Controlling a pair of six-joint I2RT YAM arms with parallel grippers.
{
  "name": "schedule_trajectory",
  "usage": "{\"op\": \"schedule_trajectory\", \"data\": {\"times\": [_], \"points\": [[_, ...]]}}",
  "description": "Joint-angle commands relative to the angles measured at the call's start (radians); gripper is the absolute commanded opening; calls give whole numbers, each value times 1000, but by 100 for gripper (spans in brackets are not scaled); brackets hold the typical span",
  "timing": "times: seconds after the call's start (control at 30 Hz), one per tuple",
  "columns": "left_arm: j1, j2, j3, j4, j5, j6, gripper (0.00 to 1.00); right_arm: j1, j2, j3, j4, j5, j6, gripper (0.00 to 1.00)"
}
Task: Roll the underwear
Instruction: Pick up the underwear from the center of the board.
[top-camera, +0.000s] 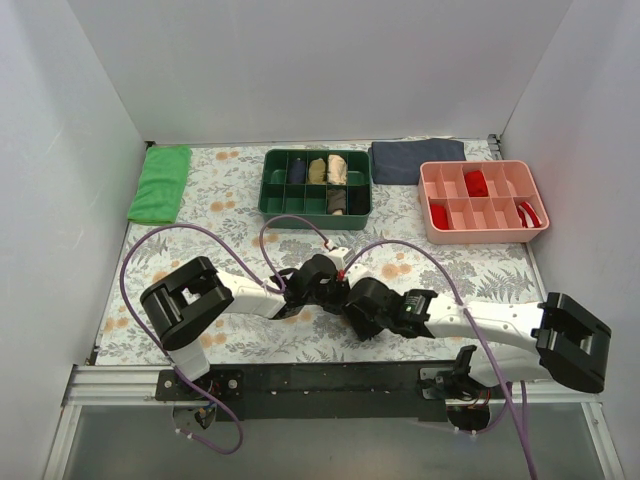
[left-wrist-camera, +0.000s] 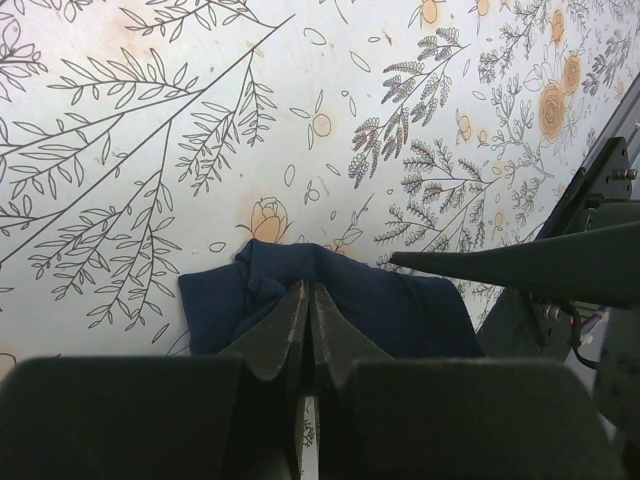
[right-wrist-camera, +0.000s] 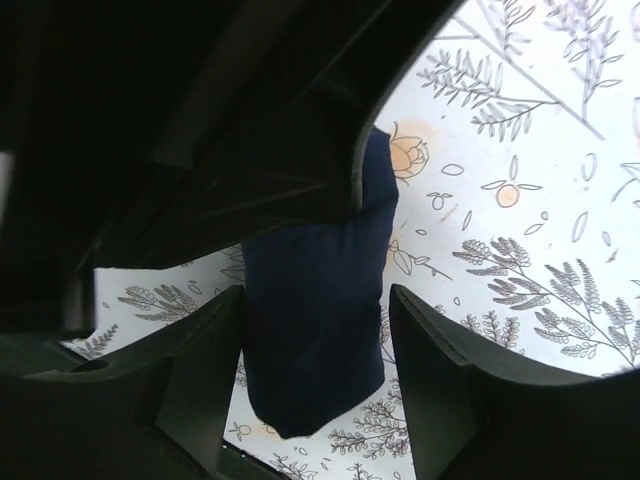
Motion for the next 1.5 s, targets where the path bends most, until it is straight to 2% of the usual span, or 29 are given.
{"op": "schedule_trajectory", "data": {"times": [0.0,0.17,0.23,0.5,0.57,0.7,0.87,0.9,0.93,1.23,1.27,1.33,1.37,1.47], "points": [[0,18,8,-82,5,15,0,13,59,11,30,-22,-40,65],[7,13,6,-85,7,20,0,21,56,-20,55,-2,-18,55],[12,13,5,-85,7,18,0,22,70,-21,48,10,-6,42],[35,7,-9,-78,17,6,0,30,124,-44,47,-2,49,41],[39,7,-15,-78,19,3,0,30,133,-53,58,0,86,35],[55,-5,-29,-79,5,-2,0,33,173,-63,70,-22,126,10],[82,-30,-44,-82,-4,-23,0,39,167,-84,110,-39,183,1],[84,-33,-47,-79,-9,-26,2,39,161,-95,120,-42,187,1],[87,-39,-51,-78,-12,-28,7,39,158,-96,128,-46,192,1],[99,-85,-51,-90,-71,-65,40,39,130,-96,153,-56,210,1],[105,-88,-49,-98,-93,-69,48,41,136,-93,156,-62,212,1],[110,-108,-54,-107,-113,-85,54,41,138,-93,156,-62,216,1],[115,-117,-55,-122,-145,-92,60,41,136,-92,156,-62,216,1],[141,-168,-60,-165,-180,-111,65,39,127,-86,151,-62,230,1]]}}
